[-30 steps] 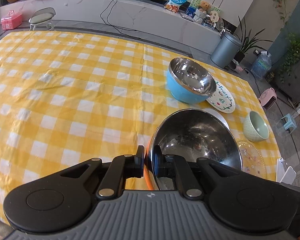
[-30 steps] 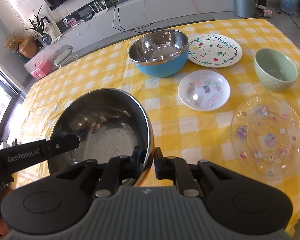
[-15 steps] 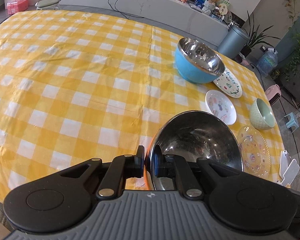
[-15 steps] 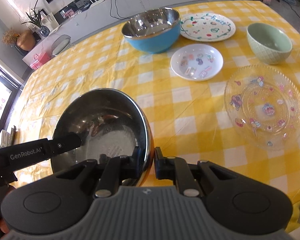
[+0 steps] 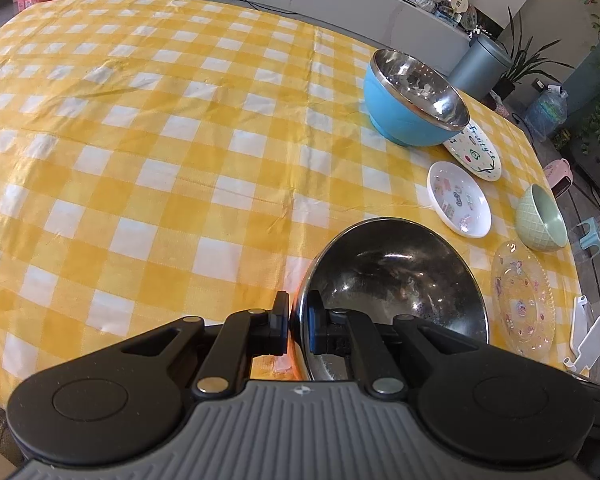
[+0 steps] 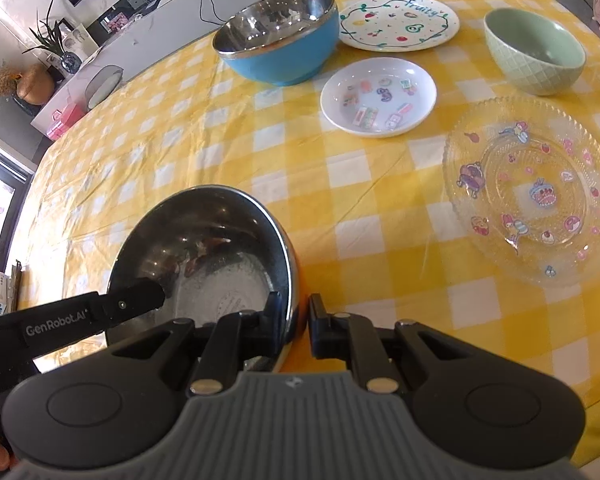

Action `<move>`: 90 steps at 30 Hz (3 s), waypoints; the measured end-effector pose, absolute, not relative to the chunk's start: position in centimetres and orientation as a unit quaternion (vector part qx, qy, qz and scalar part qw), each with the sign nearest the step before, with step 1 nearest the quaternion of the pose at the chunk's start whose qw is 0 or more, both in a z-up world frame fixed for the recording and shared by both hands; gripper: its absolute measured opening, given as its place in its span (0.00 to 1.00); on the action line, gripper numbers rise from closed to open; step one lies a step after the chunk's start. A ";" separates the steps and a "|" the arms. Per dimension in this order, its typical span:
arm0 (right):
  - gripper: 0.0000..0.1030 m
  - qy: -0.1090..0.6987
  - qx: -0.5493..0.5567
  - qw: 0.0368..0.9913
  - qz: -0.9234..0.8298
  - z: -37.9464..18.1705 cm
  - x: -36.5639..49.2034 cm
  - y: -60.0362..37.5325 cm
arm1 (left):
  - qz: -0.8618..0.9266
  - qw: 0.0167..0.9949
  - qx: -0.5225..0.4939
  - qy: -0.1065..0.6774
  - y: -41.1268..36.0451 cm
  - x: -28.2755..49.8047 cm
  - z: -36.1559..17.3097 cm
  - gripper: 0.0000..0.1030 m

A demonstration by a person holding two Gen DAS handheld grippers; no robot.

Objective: Organize plates and bowls

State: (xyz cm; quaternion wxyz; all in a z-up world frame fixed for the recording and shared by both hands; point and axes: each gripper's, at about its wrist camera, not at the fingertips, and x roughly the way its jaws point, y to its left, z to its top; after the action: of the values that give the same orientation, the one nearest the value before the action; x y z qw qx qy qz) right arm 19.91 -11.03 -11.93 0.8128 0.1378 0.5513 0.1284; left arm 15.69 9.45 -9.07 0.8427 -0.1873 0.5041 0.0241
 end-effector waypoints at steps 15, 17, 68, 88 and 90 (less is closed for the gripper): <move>0.45 0.519 0.090 0.840 0.128 -10.6 19.2 -11.0 | 0.049 0.866 -0.187 0.462 9.7 15.2 -7.3 0.46; 0.46 0.511 0.093 0.845 0.127 -9.9 19.0 -11.3 | 0.047 0.877 -0.177 0.445 9.3 14.9 -6.3 0.46; 0.49 0.479 0.149 0.862 0.065 -7.8 39.6 -15.7 | -0.048 0.868 -0.075 0.488 5.7 38.8 -5.2 0.50; 0.25 0.495 0.157 0.847 0.115 -11.3 41.4 -13.9 | -0.052 0.846 -0.054 0.529 5.0 42.0 -10.1 0.21; 0.25 0.492 0.153 0.850 0.112 -11.3 41.3 -13.7 | -0.049 0.847 -0.044 0.528 4.8 41.9 -10.0 0.20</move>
State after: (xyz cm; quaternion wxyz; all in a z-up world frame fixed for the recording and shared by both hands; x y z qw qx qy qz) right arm 41.30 -13.65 -11.25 0.8500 0.1528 0.4916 0.1119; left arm 41.87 4.80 -9.97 0.8468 -0.0436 0.5278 -0.0494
